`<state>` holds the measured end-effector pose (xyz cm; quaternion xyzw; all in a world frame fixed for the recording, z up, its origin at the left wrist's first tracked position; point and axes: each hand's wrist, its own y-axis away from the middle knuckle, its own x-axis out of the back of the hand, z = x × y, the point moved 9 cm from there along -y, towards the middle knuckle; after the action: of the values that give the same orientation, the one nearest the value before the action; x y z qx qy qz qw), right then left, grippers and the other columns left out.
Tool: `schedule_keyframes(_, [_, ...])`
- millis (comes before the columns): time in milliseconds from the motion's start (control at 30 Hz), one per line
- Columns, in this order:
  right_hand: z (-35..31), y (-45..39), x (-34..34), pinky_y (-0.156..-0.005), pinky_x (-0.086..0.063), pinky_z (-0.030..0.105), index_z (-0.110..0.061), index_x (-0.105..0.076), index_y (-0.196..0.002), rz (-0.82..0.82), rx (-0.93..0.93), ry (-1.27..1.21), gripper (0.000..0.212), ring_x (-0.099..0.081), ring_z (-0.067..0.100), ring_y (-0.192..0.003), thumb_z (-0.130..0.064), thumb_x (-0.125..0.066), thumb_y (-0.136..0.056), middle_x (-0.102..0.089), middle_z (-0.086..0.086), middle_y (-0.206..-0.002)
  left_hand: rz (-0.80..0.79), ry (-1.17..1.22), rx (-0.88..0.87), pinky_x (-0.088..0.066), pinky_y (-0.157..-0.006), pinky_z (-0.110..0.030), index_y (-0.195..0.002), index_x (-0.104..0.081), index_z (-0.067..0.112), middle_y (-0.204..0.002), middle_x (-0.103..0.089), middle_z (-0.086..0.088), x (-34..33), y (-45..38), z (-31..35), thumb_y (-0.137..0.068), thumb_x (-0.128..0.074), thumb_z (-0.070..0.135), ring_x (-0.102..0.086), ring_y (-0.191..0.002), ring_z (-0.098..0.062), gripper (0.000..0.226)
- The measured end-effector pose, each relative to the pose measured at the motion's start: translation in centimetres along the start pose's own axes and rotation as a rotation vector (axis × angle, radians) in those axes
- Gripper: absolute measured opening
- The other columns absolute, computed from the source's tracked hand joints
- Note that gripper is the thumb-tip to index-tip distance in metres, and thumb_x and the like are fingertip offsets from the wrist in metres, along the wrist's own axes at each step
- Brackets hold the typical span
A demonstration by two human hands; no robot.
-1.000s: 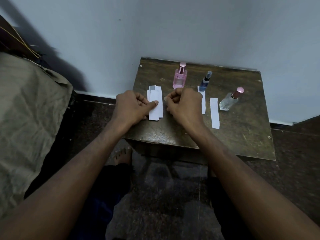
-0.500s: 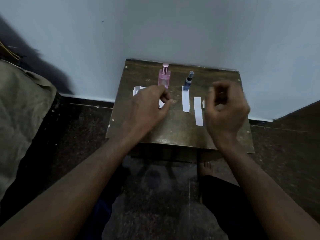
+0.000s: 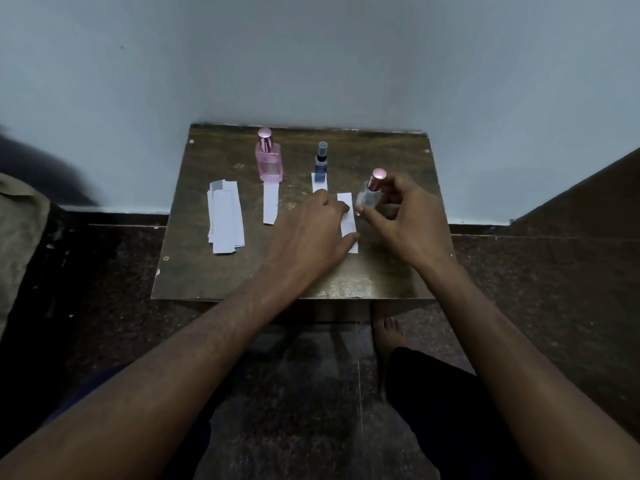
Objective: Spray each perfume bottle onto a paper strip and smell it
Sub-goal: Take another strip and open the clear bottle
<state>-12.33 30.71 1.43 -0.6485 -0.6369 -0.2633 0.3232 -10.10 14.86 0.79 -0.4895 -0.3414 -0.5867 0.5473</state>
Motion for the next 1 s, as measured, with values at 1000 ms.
schedule_keyframes(1000, [1.6,1.3,3.2,-0.081,-0.063,0.034,-0.024,-0.077,-0.113,0.068,0.099,-0.251,0.023,-0.075,0.005,-0.097,-0.028,-0.083,-0.091,-0.078,-0.013,-0.104,0.107,0.410,-0.034,-0.052,-0.072,-0.022,-0.138,-0.065,0.034,-0.127,-0.069,0.016,-1.2,-1.4,1.4,-0.095,-0.069,0.054,-0.058,-0.063,0.009,0.048])
